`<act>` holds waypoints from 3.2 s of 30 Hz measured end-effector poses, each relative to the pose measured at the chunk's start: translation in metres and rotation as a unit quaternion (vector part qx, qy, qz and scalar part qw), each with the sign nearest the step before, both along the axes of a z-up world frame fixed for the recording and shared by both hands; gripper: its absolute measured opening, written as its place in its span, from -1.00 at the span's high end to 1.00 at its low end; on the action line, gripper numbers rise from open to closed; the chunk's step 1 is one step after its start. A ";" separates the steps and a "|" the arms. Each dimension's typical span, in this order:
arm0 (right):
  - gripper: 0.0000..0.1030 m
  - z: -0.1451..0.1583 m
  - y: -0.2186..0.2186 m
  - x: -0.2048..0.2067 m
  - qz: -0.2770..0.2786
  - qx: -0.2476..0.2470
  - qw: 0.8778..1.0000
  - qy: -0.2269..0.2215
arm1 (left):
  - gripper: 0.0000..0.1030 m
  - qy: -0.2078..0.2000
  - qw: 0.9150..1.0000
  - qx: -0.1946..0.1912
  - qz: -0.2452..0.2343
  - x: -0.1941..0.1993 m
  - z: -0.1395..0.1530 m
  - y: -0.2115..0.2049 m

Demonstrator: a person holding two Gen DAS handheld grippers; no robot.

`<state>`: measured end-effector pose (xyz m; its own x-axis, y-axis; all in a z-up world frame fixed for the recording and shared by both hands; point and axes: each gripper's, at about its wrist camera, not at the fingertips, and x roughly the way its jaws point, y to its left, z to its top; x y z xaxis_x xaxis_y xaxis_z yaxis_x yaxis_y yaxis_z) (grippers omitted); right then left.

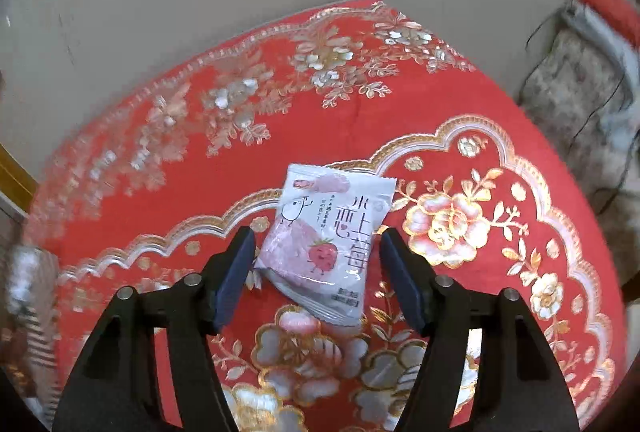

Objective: Organize snacks
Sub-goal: 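Grasp the pink-white strawberry snack bag with the right tool, then carry the blue-white packet and strawberry bag over the white box with both tools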

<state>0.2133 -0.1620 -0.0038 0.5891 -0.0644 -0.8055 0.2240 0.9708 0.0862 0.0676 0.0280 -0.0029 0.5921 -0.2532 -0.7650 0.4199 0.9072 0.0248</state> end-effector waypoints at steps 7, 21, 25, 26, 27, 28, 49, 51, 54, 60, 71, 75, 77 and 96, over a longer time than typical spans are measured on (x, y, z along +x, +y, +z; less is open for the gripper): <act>-0.09 0.000 0.001 -0.001 0.010 -0.038 0.999 0.002 | 0.38 0.000 1.000 0.000 0.000 0.000 0.000 0.000; -0.08 -0.006 0.026 -0.119 0.098 0.023 0.994 -0.041 | 0.40 -0.009 1.000 0.009 0.008 -0.001 0.002 0.000; -0.08 0.001 0.062 -0.136 0.131 -0.002 0.990 -0.056 | 0.40 -0.010 1.000 0.004 0.027 0.005 0.005 0.012; -0.07 0.003 0.070 -0.140 0.135 -0.015 0.989 -0.061 | 0.41 -0.010 0.999 0.003 0.032 0.006 0.006 0.015; -0.07 0.004 0.077 -0.143 0.140 -0.024 0.988 -0.065 | 0.41 -0.010 0.999 0.002 0.039 0.008 0.006 0.019; -0.07 0.006 0.081 -0.145 0.141 -0.031 0.987 -0.070 | 0.41 -0.007 0.999 -0.001 0.042 0.010 0.006 0.022; -0.07 0.017 0.093 -0.168 0.127 -0.106 0.977 -0.137 | 0.41 -0.052 0.995 0.009 0.086 0.010 0.025 0.043; -0.07 0.022 0.092 -0.172 0.121 -0.112 0.974 -0.156 | 0.41 -0.062 0.994 0.007 0.093 0.009 0.031 0.047; -0.07 0.034 0.094 -0.180 0.115 -0.114 0.968 -0.191 | 0.41 -0.078 0.992 0.005 0.101 0.006 0.040 0.052; -0.07 0.050 0.098 -0.194 0.104 -0.114 0.960 -0.233 | 0.41 -0.096 0.990 -0.003 0.108 0.000 0.051 0.057; -0.07 0.071 0.118 -0.209 0.115 -0.105 0.954 -0.256 | 0.41 -0.123 0.986 -0.016 0.112 -0.015 0.077 0.067; -0.07 0.079 0.130 -0.212 0.125 -0.101 0.950 -0.267 | 0.41 -0.134 0.983 -0.008 0.127 -0.020 0.083 0.085; -0.07 0.083 0.140 -0.213 0.134 -0.101 0.948 -0.269 | 0.41 -0.137 0.981 -0.005 0.134 -0.022 0.086 0.095; -0.07 0.106 0.257 -0.221 0.254 -0.105 0.916 -0.293 | 0.41 -0.161 0.969 0.025 0.187 -0.021 0.095 0.212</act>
<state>-0.0076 0.0949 0.1026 0.9128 0.2206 -0.3436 -0.2860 0.9460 -0.1525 0.0466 0.2399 0.0917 0.8449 0.0580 -0.5318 0.0248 0.9888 0.1472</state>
